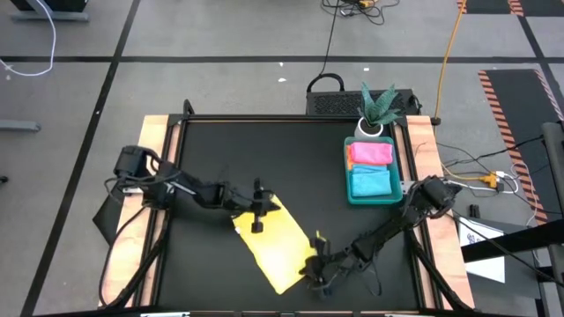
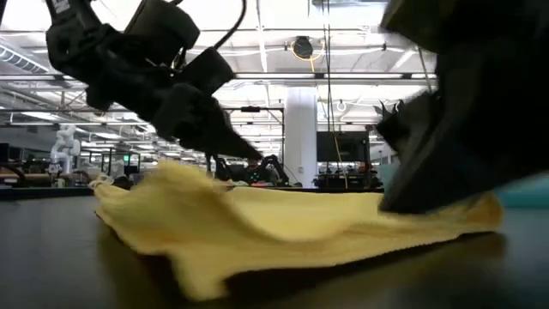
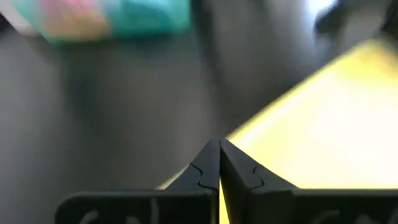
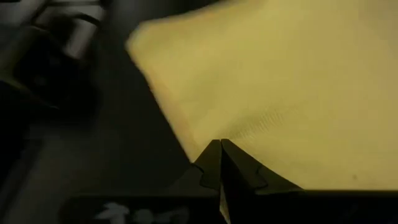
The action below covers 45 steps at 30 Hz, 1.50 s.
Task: Fold microfiber towels
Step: Fold the yellow microfiber cloth
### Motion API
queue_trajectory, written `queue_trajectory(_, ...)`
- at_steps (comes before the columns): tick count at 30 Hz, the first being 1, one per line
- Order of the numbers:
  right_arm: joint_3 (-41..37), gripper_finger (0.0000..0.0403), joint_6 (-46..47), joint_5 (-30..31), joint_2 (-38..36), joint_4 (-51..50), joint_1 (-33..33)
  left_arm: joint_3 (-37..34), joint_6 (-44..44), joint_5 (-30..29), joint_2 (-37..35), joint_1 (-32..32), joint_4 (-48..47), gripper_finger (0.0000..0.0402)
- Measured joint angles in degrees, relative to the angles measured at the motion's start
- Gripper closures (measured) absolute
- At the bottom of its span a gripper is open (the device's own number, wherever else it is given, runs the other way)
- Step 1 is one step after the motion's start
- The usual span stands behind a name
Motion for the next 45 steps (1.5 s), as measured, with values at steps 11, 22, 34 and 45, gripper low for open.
queue_trajectory(11,-1.9,0.0403,0.8,6.6,-4.5,-6.8,-1.7,2.6,-6.0,-8.2,6.8,-3.6,-4.8,0.0392)
queue_trajectory(22,-6.4,0.0403,22.1,4.7,-3.9,0.1,2.4,15.5,15.0,3.0,21.7,6.5,11.0,0.0389)
queue_trajectory(34,-5.5,0.0403,10.5,18.4,-6.8,5.8,6.3,27.0,8.4,2.2,11.5,1.0,-28.1,0.0387)
queue_trajectory(45,-5.5,0.0403,6.2,20.1,-6.6,1.4,-12.2,25.1,-18.9,-20.8,-0.2,-9.3,-62.0,0.0389)
